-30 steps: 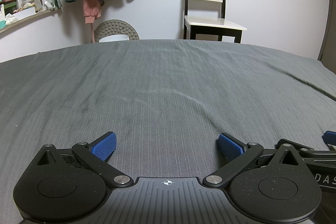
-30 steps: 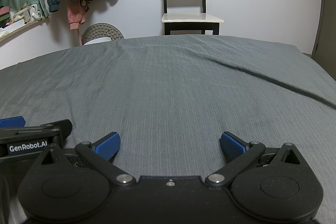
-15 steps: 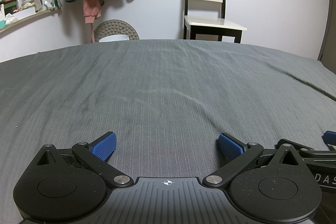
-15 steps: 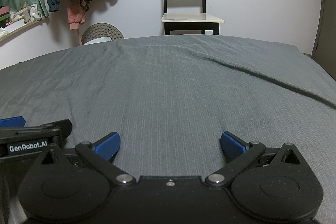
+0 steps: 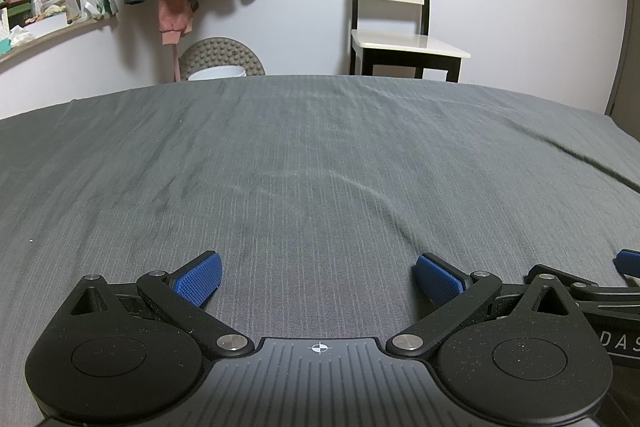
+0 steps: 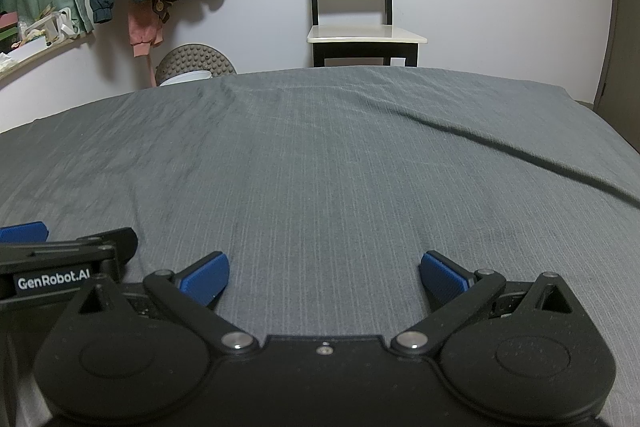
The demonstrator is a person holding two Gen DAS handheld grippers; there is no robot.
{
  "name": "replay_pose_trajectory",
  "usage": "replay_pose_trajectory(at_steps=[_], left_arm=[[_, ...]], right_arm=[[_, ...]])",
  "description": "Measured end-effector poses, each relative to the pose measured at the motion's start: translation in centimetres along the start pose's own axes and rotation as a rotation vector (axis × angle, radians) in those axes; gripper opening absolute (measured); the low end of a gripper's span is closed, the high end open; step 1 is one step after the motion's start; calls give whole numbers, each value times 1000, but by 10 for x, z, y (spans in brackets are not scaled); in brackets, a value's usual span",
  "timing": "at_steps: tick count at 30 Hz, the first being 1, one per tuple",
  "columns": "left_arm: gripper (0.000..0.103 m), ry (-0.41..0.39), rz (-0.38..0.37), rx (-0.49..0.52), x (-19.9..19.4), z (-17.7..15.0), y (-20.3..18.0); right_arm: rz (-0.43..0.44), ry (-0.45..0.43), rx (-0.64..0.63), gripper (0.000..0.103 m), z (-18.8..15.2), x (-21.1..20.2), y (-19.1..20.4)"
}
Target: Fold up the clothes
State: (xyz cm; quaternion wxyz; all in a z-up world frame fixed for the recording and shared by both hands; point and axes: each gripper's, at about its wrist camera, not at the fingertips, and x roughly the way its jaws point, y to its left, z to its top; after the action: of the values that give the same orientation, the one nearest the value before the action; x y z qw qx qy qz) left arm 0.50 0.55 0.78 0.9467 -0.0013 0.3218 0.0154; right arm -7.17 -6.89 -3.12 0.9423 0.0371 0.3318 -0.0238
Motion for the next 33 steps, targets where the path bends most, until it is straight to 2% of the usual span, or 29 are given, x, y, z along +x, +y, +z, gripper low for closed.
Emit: replay_pose_trajectory(at_steps=[33], left_arm=[[103,0,3,-2,0,1,-1]], right_arm=[[0,2,1,103,0,0,0]])
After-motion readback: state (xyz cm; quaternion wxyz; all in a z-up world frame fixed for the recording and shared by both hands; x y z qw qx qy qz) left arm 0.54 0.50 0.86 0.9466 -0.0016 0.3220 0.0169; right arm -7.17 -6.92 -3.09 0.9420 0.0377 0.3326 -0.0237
